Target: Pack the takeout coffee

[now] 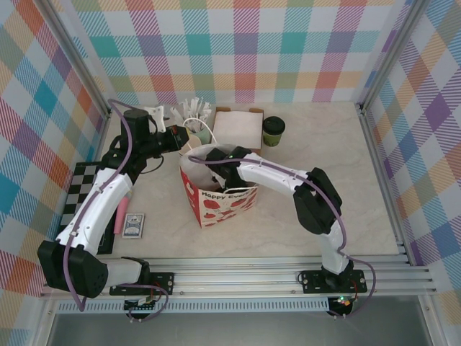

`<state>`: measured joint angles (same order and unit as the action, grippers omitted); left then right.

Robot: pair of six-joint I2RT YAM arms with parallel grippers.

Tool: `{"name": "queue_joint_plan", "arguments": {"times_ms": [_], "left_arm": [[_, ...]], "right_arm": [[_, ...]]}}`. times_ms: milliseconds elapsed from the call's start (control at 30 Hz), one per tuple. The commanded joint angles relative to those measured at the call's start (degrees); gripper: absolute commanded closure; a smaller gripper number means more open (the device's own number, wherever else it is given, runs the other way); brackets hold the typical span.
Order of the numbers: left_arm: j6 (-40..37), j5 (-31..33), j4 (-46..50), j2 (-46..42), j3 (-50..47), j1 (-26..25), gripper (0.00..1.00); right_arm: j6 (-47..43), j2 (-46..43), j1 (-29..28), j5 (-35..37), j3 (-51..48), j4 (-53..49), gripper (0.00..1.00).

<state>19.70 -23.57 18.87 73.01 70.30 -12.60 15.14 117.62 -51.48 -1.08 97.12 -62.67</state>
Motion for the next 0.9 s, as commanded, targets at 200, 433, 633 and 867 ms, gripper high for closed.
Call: {"name": "queue_joint_plan", "arguments": {"times_ms": [200, 433, 633, 867], "left_arm": [[0.44, -2.29, -4.75, 0.33, -1.00, 0.38, 1.00], [0.90, -2.62, -4.90, 0.99, -1.22, -0.03, 1.00], [0.67, -2.56, -4.94, 1.48, -0.67, -0.14, 1.00], [-0.50, -1.21, -4.64, 0.47, -0.65, -0.14, 1.00]], "right_arm": [[-0.69, 4.32, -0.20, 4.65, -2.72, 4.19, 1.00], [-0.26, 5.77, -0.27, 8.63, -1.84, 6.33, 0.99], [-4.63, 1.35, -0.31, 4.95, -0.57, 7.13, 0.96], [-6.06, 0.70, -0.28, -4.14, -1.65, 5.81, 0.94]]}}
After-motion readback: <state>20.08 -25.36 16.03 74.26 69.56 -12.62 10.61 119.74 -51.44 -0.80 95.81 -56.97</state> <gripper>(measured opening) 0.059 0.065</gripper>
